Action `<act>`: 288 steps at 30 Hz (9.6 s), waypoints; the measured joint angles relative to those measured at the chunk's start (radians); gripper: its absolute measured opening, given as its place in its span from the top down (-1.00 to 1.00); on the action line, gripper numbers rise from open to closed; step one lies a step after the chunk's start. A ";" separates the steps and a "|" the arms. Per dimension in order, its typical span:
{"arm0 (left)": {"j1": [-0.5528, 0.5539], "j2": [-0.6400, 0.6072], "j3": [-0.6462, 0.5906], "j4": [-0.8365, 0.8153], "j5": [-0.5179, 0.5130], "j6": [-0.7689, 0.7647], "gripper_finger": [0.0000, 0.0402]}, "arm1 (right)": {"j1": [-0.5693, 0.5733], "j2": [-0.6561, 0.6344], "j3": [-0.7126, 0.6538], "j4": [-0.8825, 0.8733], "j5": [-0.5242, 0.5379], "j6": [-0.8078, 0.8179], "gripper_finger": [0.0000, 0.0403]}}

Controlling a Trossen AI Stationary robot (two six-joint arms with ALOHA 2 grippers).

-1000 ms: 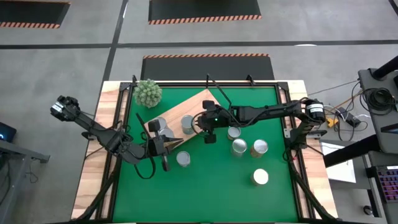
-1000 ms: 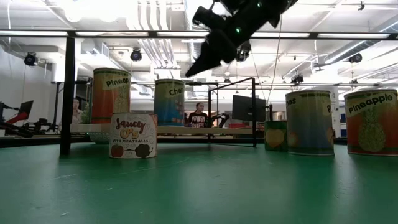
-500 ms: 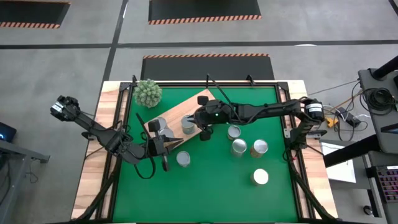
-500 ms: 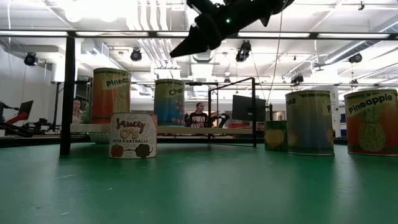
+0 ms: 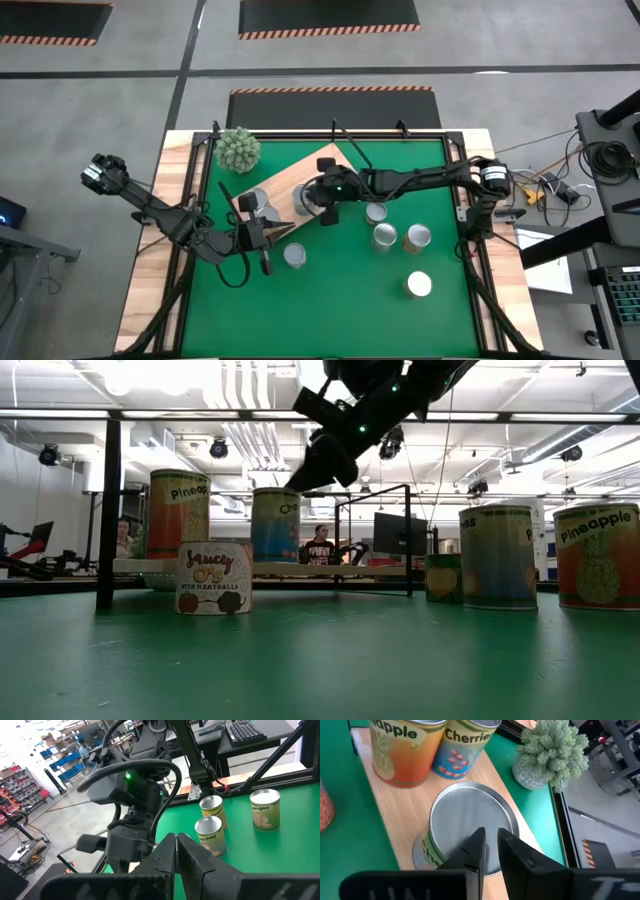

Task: Pick and place cans onto a shelf
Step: Put the canned cherries on the shelf, then put the top canned peaches on the shelf

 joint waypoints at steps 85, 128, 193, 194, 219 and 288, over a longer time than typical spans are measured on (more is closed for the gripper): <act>0.000 0.000 0.000 0.012 0.000 -0.008 1.00 | 0.154 -0.458 -0.027 -0.699 -0.056 0.602 0.79; 0.000 0.000 0.000 0.035 0.000 0.038 1.00 | 0.393 -0.516 -0.479 -0.568 0.110 0.852 -0.62; 0.000 0.000 0.000 0.076 0.000 0.013 1.00 | 0.382 -0.517 -0.629 -0.209 0.253 0.754 -0.83; 0.000 0.000 0.000 0.077 0.000 0.009 1.00 | 0.380 -0.517 -0.641 -0.187 0.253 0.746 -0.83; -0.024 0.142 0.000 0.287 0.000 -0.150 1.00 | 0.344 -0.505 -0.536 -0.129 0.127 0.477 -0.16; -0.173 1.072 0.979 -0.815 0.682 -0.699 1.00 | 0.361 -0.504 -0.373 -0.294 -0.036 0.486 -0.13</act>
